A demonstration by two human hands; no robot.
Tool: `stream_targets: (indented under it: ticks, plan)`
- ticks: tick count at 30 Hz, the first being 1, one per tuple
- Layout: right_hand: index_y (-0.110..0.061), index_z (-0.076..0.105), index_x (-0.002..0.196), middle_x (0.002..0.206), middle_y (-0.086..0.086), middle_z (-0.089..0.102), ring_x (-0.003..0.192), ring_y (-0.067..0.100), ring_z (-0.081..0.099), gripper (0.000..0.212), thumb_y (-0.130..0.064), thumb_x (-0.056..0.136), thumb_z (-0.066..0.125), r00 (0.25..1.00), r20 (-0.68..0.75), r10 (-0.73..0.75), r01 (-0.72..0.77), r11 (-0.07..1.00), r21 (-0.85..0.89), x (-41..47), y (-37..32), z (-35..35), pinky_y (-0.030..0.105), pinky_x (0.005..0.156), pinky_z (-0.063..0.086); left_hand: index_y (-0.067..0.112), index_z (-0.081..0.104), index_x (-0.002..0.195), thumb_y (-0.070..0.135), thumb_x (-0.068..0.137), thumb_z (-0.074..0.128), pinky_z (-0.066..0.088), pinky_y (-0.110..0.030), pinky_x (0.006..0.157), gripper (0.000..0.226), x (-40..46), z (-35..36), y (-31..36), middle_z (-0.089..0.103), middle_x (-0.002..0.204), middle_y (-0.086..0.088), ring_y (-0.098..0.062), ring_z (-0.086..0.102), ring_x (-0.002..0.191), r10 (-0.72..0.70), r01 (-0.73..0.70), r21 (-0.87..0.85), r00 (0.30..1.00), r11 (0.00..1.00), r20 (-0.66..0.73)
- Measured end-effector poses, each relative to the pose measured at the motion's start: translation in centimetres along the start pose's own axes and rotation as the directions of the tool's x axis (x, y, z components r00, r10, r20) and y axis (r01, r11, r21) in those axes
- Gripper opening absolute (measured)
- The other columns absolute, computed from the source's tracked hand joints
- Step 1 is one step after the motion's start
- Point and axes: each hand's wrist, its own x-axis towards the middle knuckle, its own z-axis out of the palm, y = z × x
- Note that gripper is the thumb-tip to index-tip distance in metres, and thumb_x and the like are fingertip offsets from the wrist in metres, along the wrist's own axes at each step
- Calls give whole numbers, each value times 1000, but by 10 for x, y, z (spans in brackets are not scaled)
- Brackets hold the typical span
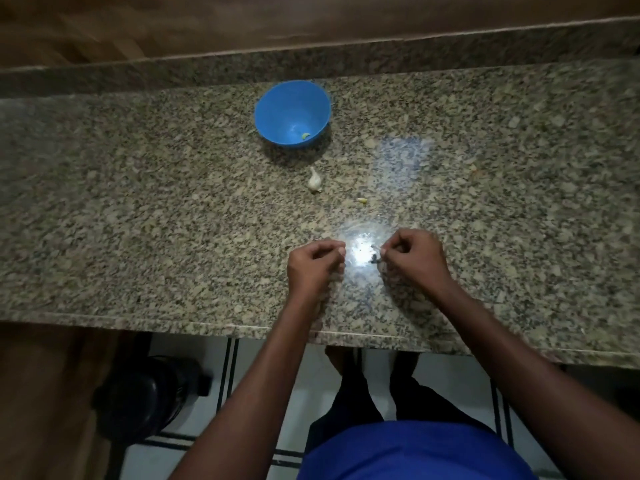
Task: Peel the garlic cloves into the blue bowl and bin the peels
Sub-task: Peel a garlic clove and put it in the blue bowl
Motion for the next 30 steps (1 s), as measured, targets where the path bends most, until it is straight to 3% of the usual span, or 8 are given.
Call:
stream_targets:
  ticks: [3, 10, 17, 23, 30]
  plan:
    - [-18, 70, 72, 63, 3, 72, 59, 24, 73, 12, -24, 80, 75, 996, 70, -58, 49, 991, 126, -8, -26, 19, 54, 66, 63, 4, 77, 99, 1, 91, 74, 59, -24, 66, 9, -12, -27, 10, 73, 81, -7, -14, 66, 67, -87, 83, -266, 996, 960, -2]
    - [1, 66, 81, 71, 18, 71, 62, 34, 72, 11, -3, 90, 71, 950, 238, -204, 152, 964, 219, -32, -89, 69, 44, 59, 62, 2, 72, 100, -5, 92, 66, 59, -20, 73, 12, -44, -92, 30, 77, 92, -6, -11, 70, 76, -39, -17, -578, 996, 816, -85]
    - [7, 65, 85, 73, 25, 70, 55, 28, 66, 13, -2, 94, 68, 877, 403, -262, 180, 956, 230, -67, -141, 156, 40, 55, 59, 3, 71, 97, -5, 92, 65, 59, -19, 70, 12, -73, -191, 11, 74, 80, -4, -10, 70, 72, -58, -133, -715, 970, 686, -237]
    - [5, 67, 85, 73, 25, 70, 55, 23, 63, 13, -2, 96, 66, 818, 481, -314, 237, 947, 216, -123, -188, 271, 34, 53, 55, 3, 71, 97, -7, 94, 61, 58, -19, 69, 15, -91, -314, -28, 72, 80, -5, -11, 68, 72, -63, -215, -756, 945, 618, -320]
    - [0, 69, 84, 61, 6, 66, 47, 10, 60, 14, 0, 96, 61, 798, 536, -277, 263, 959, 104, -216, -226, 455, 20, 45, 47, 3, 71, 102, -9, 95, 61, 58, -18, 71, 17, -121, -513, -100, 74, 84, -5, -10, 70, 77, -119, -235, -767, 920, 597, -374]
